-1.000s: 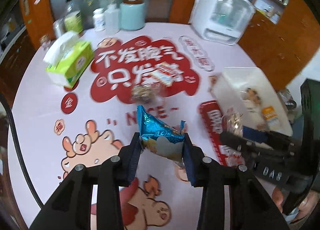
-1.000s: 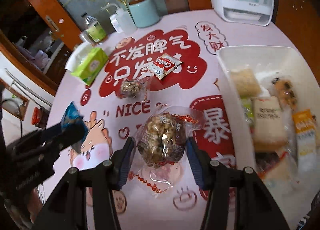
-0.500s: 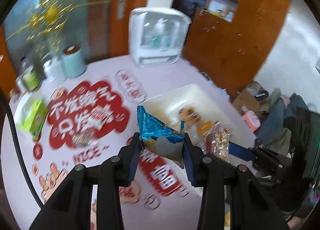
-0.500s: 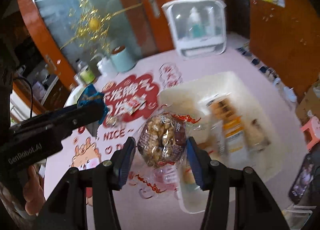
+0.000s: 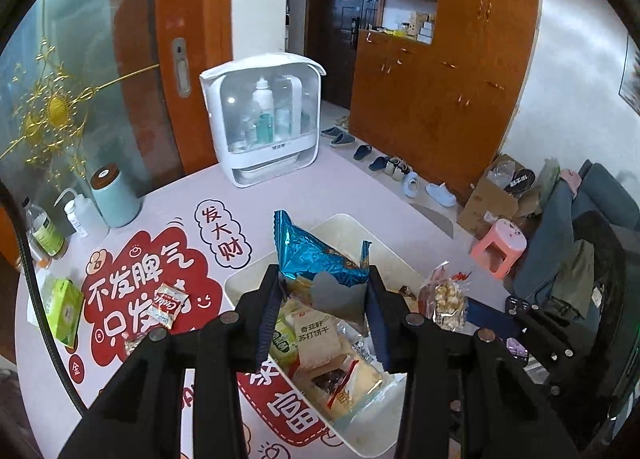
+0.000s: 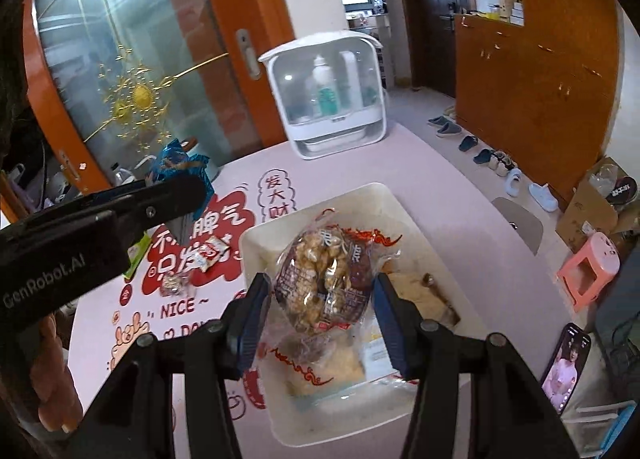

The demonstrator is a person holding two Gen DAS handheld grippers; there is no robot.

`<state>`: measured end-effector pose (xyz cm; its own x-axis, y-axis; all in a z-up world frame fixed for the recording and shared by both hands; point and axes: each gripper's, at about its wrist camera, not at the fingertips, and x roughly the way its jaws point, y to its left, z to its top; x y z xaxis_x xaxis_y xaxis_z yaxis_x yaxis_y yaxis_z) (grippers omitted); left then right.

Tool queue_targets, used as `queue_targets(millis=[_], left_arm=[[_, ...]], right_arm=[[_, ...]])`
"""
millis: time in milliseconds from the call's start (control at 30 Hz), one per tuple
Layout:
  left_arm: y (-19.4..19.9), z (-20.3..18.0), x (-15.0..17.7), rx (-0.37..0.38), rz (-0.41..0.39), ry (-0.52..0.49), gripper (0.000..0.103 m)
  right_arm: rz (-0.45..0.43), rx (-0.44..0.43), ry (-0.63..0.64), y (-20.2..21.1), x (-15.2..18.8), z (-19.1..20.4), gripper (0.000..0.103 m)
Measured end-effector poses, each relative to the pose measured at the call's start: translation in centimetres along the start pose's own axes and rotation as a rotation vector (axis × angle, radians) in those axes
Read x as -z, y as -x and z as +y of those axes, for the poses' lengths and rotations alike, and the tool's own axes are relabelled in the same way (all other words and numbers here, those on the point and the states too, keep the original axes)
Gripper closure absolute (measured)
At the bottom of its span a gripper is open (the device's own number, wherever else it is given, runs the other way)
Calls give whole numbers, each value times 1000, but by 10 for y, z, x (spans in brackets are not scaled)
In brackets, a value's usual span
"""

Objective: Organize snacks
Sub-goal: 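Carry both snacks over the white bin and open both tools to drop them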

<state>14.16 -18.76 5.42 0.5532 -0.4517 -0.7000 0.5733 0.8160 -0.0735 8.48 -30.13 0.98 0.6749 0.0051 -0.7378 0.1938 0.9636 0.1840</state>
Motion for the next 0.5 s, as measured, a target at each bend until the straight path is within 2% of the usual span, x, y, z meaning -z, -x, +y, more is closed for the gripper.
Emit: queue_targets(millis=[200, 300, 367, 433, 500], left_arm=[[-23, -11, -4, -8, 17, -17, 63], [-32, -14, -3, -14, 29, -25, 60], [-38, -16, 0, -34, 37, -30, 49], [-43, -17, 3, -56, 47, -33, 22], [-46, -15, 6, -85, 46, -25, 18]], right_arm=[[39, 22, -5, -14, 0, -15, 50], [63, 34, -5, -21, 1, -20, 47], [89, 56, 4, -28, 4, -22, 46], [114, 67, -5, -34, 6, -26, 42], [148, 68, -18, -41, 10, -30, 39]])
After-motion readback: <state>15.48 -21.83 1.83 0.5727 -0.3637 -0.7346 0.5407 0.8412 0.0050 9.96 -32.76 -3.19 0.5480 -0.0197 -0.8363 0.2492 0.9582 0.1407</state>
